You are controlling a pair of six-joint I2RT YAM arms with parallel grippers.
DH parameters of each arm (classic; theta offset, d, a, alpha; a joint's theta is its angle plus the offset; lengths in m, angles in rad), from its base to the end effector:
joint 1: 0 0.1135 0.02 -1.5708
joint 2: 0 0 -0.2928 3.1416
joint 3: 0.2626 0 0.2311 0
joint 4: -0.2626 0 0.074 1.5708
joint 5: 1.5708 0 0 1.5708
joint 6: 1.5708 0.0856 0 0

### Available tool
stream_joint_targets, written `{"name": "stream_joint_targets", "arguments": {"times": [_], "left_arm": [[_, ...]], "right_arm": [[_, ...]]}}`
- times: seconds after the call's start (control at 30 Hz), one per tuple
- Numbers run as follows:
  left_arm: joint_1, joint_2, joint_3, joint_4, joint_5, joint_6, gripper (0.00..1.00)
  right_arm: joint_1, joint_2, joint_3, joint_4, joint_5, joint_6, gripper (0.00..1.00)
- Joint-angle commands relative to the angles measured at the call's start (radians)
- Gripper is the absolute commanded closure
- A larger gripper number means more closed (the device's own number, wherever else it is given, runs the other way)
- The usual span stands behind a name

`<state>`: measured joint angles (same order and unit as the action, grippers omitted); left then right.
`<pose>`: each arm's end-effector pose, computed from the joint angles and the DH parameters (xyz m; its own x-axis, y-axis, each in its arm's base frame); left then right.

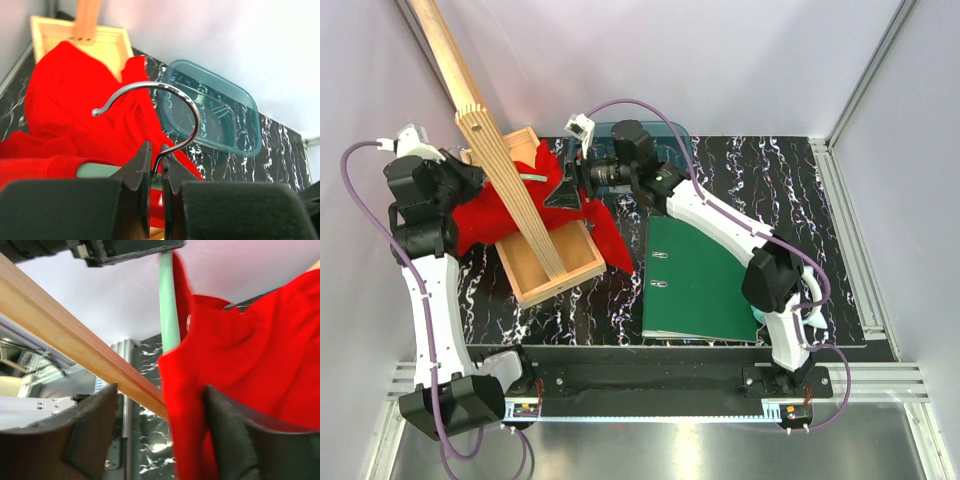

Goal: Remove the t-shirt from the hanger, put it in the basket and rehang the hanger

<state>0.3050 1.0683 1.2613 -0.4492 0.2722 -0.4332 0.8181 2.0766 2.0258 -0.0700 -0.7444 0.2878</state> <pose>0.2338 0.0495 0.4321 -0.2021 -0.4875 -0.8494 -0.1388 0.8728 -0.4679 0.3157 0.4219 0.4017 -0.3619 -0.0810 -0.9287 -0.9322 0.0364 0.3601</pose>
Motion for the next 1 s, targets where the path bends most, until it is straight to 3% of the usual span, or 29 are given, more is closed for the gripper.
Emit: {"name": "stream_joint_targets", "arguments": {"times": [0.0,0.13,0.37,0.53,0.87,0.97], "left_arm": [[0.0,-0.079,0.03,0.024,-0.07,-0.151,1.0],[-0.001,-0.14,-0.008,0.023,-0.128,-0.193,1.0],[0.0,-0.172,-0.005,0.018,-0.143,-0.167,1.0],[0.002,-0.188,-0.011,0.004,-0.157,-0.134,1.0],[0.006,-0.192,-0.036,0.006,-0.107,-0.128,1.0],[0.009,-0.202,-0.053,0.007,-0.11,-0.133,1.0]], "right_arm": [[-0.003,-0.11,-0.073,0.03,0.083,-0.007,0.12],[-0.031,-0.165,-0.153,0.018,0.073,-0.027,0.0],[-0.057,-0.24,-0.283,-0.007,0.071,-0.121,0.0],[-0.059,-0.269,-0.326,-0.008,0.154,-0.16,0.03],[-0.062,-0.319,-0.369,-0.008,0.338,-0.17,0.34],[-0.062,-0.325,-0.381,-0.008,0.394,-0.162,0.49]]}}
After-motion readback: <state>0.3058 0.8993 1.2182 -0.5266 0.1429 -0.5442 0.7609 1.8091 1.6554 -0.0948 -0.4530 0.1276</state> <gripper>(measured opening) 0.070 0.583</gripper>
